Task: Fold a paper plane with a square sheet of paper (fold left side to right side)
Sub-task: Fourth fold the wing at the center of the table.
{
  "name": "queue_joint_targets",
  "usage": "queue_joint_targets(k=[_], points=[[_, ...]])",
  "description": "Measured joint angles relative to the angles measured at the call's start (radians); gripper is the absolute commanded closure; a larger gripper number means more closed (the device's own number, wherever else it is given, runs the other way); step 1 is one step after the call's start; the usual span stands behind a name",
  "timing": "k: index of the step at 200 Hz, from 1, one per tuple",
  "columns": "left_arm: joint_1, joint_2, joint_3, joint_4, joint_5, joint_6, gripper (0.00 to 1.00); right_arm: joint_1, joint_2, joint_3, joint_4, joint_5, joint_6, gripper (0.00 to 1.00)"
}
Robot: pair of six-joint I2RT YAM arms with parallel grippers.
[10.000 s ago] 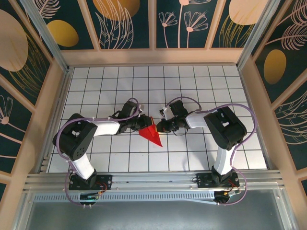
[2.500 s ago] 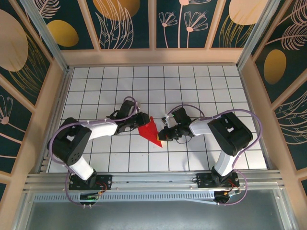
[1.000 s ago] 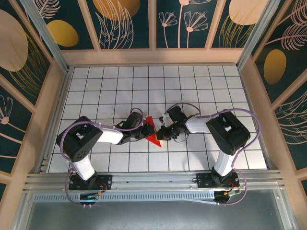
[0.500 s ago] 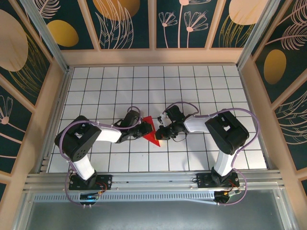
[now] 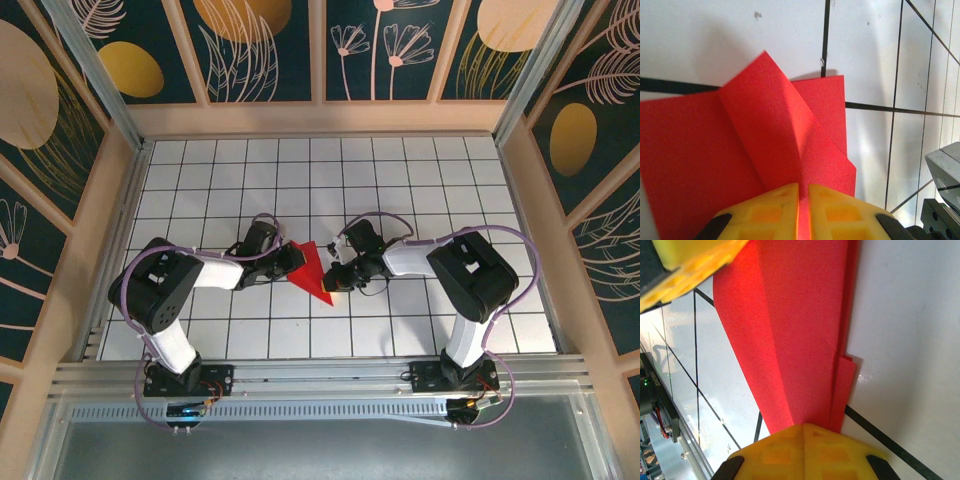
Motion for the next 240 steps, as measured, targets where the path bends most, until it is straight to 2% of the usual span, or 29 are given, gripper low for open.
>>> queue_joint_targets(k=[132,198,217,240], points=[[0.127,0.055,0.100,-0.091,0.053,0.094,0.86,0.011,0.004,-0.001,0.032,0.015,-0.002,1.00],[0.214,0.071,0.157,-0.146,-0.041,0.169,0.87,0.012,0.004,-0.001,0.034,0.015,-0.001,1.00],[0.214,0.048,0.142,-0.148,-0.060,0.181,0.88,0.012,0.004,-0.001,0.034,0.016,0.002,1.00],[0.216,-0.055,0.064,-0.128,-0.045,0.187,0.88,0.012,0.004,-0.001,0.034,0.016,0.004,1.00]])
